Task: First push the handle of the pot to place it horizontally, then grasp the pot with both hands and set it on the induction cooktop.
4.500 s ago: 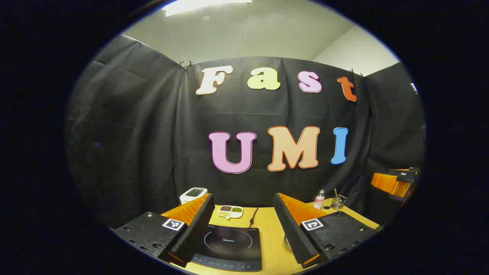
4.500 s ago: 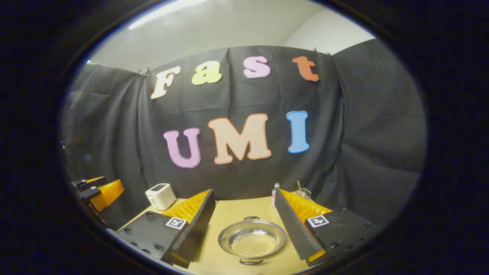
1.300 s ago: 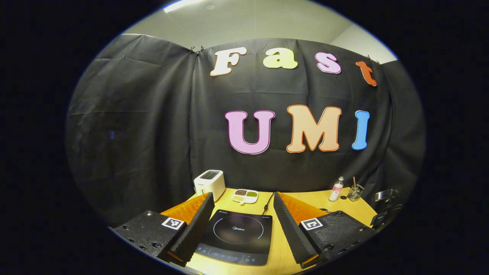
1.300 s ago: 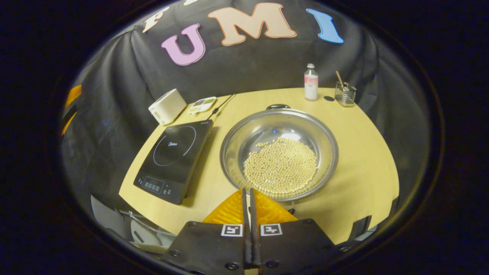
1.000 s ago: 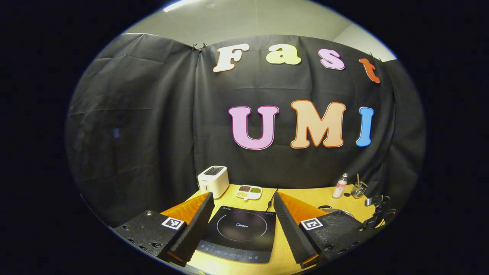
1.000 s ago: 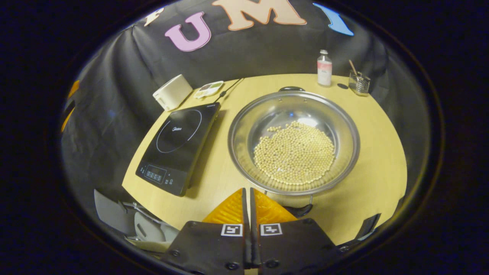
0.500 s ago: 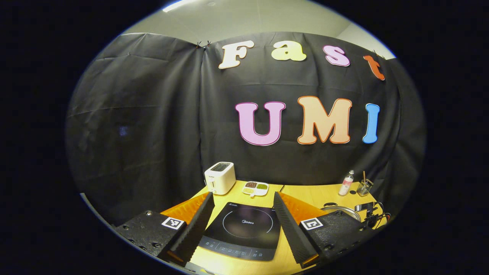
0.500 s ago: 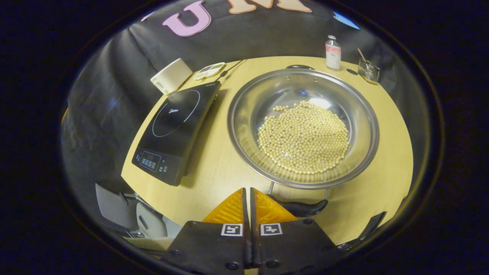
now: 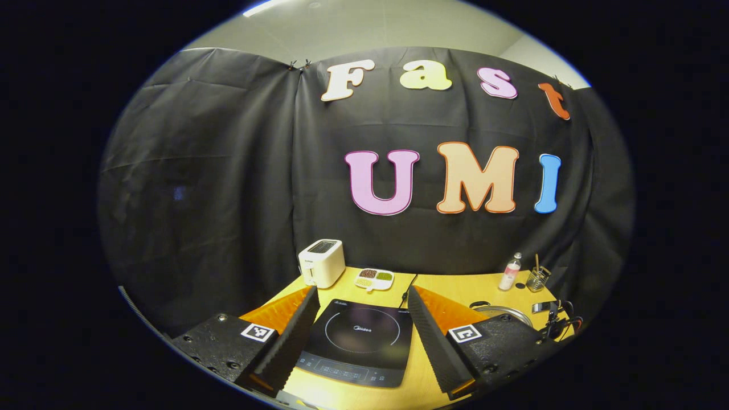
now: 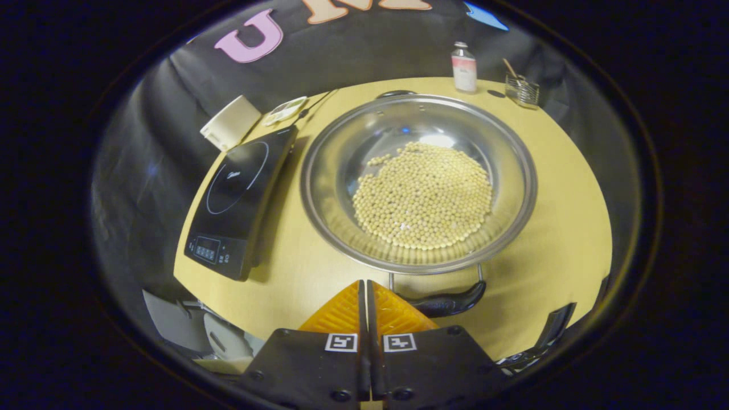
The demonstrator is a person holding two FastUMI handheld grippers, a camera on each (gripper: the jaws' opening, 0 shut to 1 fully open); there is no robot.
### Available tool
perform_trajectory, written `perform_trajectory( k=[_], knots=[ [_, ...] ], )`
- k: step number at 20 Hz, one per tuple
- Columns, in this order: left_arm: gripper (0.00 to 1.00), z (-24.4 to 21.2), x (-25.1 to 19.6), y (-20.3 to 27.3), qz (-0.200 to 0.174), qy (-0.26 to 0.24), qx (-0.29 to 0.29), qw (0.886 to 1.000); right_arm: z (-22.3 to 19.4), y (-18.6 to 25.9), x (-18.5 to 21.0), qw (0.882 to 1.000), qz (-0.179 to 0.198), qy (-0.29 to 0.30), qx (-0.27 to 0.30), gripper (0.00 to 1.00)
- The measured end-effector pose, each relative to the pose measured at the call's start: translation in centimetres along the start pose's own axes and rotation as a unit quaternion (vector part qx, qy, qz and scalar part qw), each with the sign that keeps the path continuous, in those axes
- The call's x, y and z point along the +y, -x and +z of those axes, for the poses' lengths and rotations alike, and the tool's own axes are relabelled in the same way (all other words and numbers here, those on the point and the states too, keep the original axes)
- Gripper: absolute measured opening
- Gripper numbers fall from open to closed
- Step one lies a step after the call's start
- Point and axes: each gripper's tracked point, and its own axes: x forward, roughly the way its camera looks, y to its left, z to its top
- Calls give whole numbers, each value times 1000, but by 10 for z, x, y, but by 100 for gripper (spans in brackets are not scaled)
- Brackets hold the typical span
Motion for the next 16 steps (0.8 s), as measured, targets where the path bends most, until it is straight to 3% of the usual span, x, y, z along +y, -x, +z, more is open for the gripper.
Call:
perform_trajectory(
  k=[6,12,13,16],
  knots=[
    [95,-2,-6,-5,-4,7,1,1000,10,0,-46,998,-69,-2,-9,2],
    [91,-11,-10,-10,-6,19,16,1000,18,-3,-89,994,-104,-23,-4,3],
    [95,-12,-9,-11,-4,21,19,1000,21,-2,-96,994,-109,-25,-5,3],
    [95,-16,-8,-12,0,24,23,999,33,-3,-120,991,-127,-30,-12,3]
  ],
)
